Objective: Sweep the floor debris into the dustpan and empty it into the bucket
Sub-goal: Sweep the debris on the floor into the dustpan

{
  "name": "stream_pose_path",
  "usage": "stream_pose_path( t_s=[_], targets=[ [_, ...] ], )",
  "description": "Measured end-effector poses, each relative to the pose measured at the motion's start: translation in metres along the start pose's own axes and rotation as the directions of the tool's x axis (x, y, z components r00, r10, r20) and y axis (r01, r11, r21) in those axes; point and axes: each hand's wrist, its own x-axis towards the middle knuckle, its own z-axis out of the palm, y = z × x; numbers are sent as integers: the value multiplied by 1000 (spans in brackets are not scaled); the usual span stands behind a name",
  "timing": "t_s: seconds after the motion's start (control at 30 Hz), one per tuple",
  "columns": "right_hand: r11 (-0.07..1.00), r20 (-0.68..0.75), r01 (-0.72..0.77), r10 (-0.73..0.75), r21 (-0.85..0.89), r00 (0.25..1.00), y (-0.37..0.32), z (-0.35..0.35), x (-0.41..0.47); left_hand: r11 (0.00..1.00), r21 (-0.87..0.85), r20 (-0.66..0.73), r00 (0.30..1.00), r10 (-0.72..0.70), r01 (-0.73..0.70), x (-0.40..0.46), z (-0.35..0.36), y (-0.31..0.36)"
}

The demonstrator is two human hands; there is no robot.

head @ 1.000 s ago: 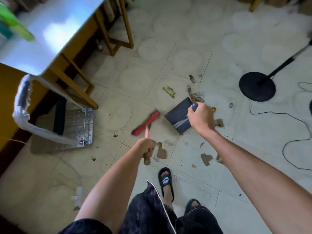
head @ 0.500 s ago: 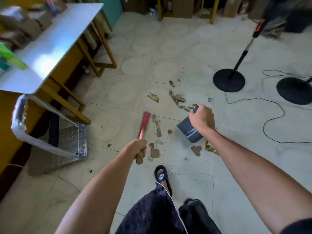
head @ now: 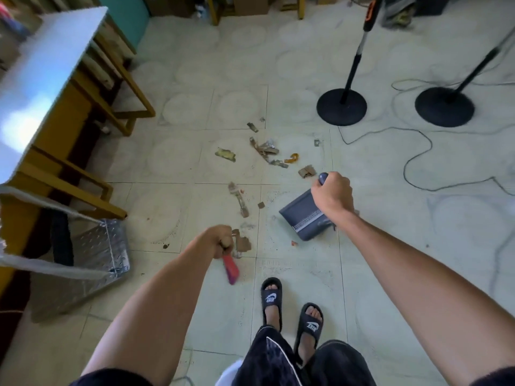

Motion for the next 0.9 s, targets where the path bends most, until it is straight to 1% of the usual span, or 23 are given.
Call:
stream_pose_path(
  t_s=[0.1, 0.13, 0.2, 0.3, 0.37, 0.4, 0.43, 0.5, 0.57, 0.6, 0.67, 0.8, 0.87, 0.9],
  targets=[
    [999, 11, -48, 49, -16, 999, 3, 7, 4, 996, 89, 2, 1000, 26, -26, 7, -14, 33],
    [998, 17, -55, 56, -24, 998, 3, 10, 5, 999, 38, 17, 1000, 16, -16, 11, -19, 45],
    [998, 13, -60, 60, -30, 998, 1, 14, 11, 992, -105, -13, 998, 62, -63, 22, -29, 69],
    [996, 19, -85, 86, -37, 996, -6, 20, 22, 939, -342, -22, 999, 33, -39, 33, -50, 102],
    [996, 12, -76, 77, -43, 997, -11, 24, 26, 915, -394, -29, 997, 78, -83, 43, -65, 120],
    [996, 5, -76, 77, -41, 997, -13, 25, 26, 896, -436, -22, 997, 81, -82, 46, -73, 127],
    [996, -5, -82, 82, -36, 997, -14, 26, 26, 863, -501, -7, 997, 75, -69, 51, -82, 132],
    [994, -23, -103, 102, -42, 995, -16, 26, 27, 823, -568, 11, 1000, 16, -7, 54, -94, 138],
    [993, -45, -100, 97, -69, 994, -16, 22, 28, 831, -556, 49, 999, 21, 10, 54, -100, 142],
    [992, -57, -95, 91, -77, 994, -16, 19, 30, 865, -501, 69, 997, 30, 9, 49, -102, 146],
    [993, -73, -91, 86, -72, 994, -18, 12, 34, 934, -356, 42, 998, 41, -24, 42, -105, 152],
    [993, -60, -96, 92, -65, 994, -31, -4, 25, 954, -297, 218, 975, 38, 29, 9, -111, 152],
    [992, -62, -107, 102, -73, 993, -32, -15, 19, 975, -221, 236, 970, 55, -1, 5, -107, 154],
    [991, -71, -114, 108, -77, 992, -29, -23, 17, 972, -234, 281, 959, 41, 27, 2, -98, 157]
  ],
)
